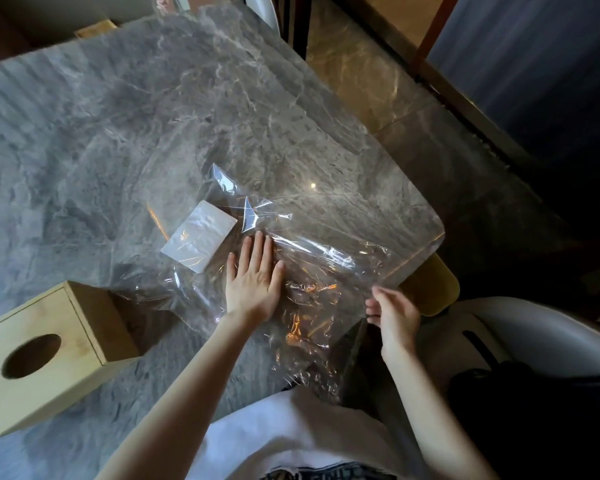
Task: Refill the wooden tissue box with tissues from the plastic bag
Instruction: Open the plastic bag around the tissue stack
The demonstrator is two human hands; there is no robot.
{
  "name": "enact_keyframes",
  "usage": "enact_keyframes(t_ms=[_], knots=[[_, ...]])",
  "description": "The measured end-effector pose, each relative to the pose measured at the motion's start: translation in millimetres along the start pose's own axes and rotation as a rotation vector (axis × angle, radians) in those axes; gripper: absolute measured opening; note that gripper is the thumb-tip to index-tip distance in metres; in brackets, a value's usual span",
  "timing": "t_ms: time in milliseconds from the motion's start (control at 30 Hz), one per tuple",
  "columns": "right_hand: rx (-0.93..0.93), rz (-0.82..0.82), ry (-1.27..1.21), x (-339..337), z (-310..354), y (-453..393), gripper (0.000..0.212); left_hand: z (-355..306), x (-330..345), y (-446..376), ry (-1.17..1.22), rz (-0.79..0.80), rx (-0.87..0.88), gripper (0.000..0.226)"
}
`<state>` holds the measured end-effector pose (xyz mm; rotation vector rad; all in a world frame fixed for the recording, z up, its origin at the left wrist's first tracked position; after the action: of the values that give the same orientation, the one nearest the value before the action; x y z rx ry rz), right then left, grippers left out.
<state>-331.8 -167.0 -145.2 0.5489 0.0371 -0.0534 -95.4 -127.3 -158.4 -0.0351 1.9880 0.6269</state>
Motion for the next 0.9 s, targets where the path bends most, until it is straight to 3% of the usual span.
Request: enact_keyframes(t_ms=[100, 400, 533, 700, 800, 900], knots=[[-0.021, -0.037, 0.148, -4, -8, 2, 0.006, 1, 1, -1, -0.03, 0.011, 0.003, 0.073], [-0.2, -0.105, 0.467, -4, 10, 3, 0.022, 3, 4, 0, -0.124, -0.028, 0.034, 0.076], [-0.317, -0.099, 0.568, 0, 21, 2, 0.028, 2, 2, 1, -0.119, -0.031, 0.045, 0.067], [-0.588, 0.175, 0.972, 45, 48, -10, 0.022, -3, -9, 11, -0.138, -0.084, 0.046, 0.065], [-0.753, 0.415, 1.233, 86, 62, -16, 0.033, -10, -16, 28, -0.081, -0.18, 0.073, 0.066], [-0.844, 0.613, 1.524, 122, 65, -19, 0.047, -7, -14, 48, 0.054, -0.294, -0.071, 0.068]])
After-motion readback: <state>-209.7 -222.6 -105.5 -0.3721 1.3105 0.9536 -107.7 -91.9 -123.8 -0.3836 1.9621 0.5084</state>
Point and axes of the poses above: each hand's wrist, its own y-axis away from the middle knuckle, its own x-axis out of the palm, z = x × y, the point moved 5 cm from there along -y, towards the middle knuckle, and after that the axes turned 11 degrees about z, right-handed, at the moved point
